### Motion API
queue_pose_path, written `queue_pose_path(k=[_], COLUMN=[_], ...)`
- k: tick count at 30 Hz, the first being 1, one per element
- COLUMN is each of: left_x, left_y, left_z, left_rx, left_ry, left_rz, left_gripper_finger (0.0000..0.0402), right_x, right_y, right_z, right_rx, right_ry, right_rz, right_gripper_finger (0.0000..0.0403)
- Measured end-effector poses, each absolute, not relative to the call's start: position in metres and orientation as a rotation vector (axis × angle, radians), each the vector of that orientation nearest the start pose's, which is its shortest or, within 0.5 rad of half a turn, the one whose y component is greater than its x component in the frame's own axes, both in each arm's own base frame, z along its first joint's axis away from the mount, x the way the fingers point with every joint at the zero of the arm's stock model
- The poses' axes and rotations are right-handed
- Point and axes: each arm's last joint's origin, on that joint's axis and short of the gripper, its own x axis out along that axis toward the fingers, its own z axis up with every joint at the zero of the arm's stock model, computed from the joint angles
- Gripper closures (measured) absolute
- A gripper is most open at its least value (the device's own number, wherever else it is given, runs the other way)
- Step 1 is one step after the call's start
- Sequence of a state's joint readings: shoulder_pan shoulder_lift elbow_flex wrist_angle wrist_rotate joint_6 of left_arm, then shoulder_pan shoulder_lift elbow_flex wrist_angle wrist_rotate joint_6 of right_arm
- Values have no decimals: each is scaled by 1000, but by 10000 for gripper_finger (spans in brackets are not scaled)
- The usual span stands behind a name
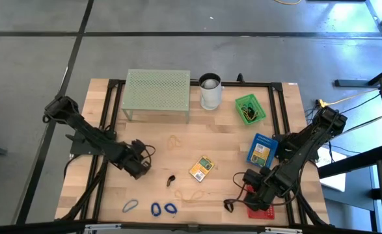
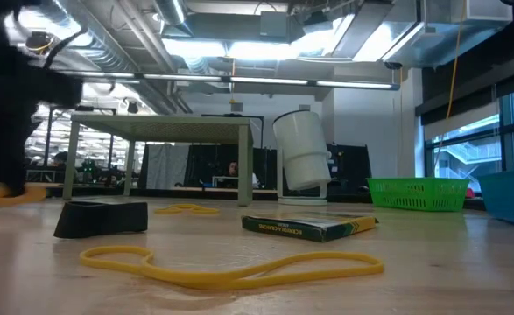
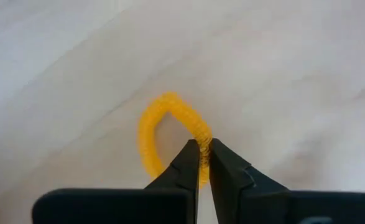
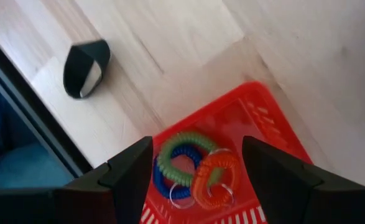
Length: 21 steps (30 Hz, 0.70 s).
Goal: Pick & Place Office Desk Supplies
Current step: Put the yellow spiral keychain into the red bin
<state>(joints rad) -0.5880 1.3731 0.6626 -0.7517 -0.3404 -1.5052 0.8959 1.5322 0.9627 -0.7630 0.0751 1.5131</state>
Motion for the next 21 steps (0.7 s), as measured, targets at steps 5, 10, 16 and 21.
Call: queue_pose_path(k=[5, 10, 16, 21], left_x=[196, 225, 249, 255], left_y=[-116, -136, -153, -157], left_z=[180, 209, 243, 264], left_rx=[-557, -468, -316, -159], left_ry=[966, 751, 431, 221], left_rz=[611, 315, -17, -120], left_gripper_finger=[387, 388, 388, 388], right_x=[169, 170, 179, 190], right_y=[212, 213, 219, 227], right_z=[192, 192, 195, 203], right_rx=[649, 660, 645, 538], right_ry=[1429, 1421, 1288, 1068], right_rz=[-296, -283, -186, -45], right_gripper_finger=[156, 156, 156, 156])
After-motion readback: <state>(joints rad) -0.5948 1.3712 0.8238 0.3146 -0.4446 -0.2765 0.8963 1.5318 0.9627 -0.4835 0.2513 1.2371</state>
